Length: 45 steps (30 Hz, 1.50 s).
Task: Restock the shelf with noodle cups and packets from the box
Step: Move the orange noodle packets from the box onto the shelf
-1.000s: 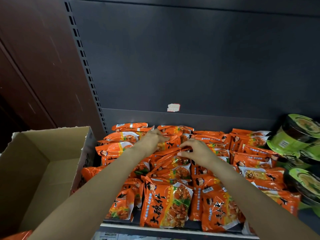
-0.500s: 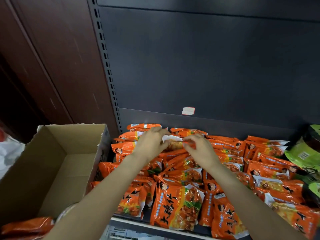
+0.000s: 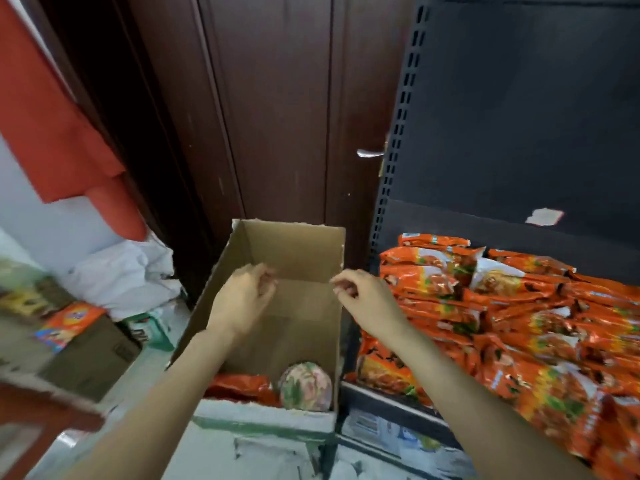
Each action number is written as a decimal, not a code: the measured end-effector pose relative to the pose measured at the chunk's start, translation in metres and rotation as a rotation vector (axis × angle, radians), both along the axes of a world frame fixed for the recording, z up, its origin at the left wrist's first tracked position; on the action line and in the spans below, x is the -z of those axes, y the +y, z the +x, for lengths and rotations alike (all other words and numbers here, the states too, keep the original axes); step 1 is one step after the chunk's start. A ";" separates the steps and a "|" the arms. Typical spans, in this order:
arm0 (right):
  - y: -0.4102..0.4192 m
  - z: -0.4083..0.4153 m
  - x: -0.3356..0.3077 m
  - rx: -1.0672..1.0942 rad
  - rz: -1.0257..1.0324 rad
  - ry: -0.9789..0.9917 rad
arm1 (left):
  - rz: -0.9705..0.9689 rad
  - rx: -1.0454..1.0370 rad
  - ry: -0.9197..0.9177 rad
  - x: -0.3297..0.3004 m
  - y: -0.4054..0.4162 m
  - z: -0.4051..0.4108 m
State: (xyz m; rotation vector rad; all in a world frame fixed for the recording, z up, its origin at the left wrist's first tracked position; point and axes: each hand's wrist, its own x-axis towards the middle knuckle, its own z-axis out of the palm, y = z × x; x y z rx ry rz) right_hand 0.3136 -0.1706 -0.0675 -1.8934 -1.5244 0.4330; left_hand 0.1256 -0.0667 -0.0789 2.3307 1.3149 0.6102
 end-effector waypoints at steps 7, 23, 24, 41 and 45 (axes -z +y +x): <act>0.048 -0.113 0.056 -0.049 -0.284 0.077 | -0.211 -0.004 0.163 0.045 0.043 -0.130; 0.088 -0.168 0.146 -0.107 -0.877 0.084 | -0.549 0.136 -0.083 0.079 0.063 -0.172; 0.088 -0.167 0.146 -0.100 -0.851 0.069 | -0.552 0.137 -0.084 0.079 0.064 -0.172; 0.069 -0.097 0.089 0.359 -0.269 0.259 | 0.079 0.249 0.051 0.065 0.056 -0.115; 0.058 -0.091 0.092 0.376 -0.276 0.171 | -0.241 0.511 0.166 0.077 0.044 -0.087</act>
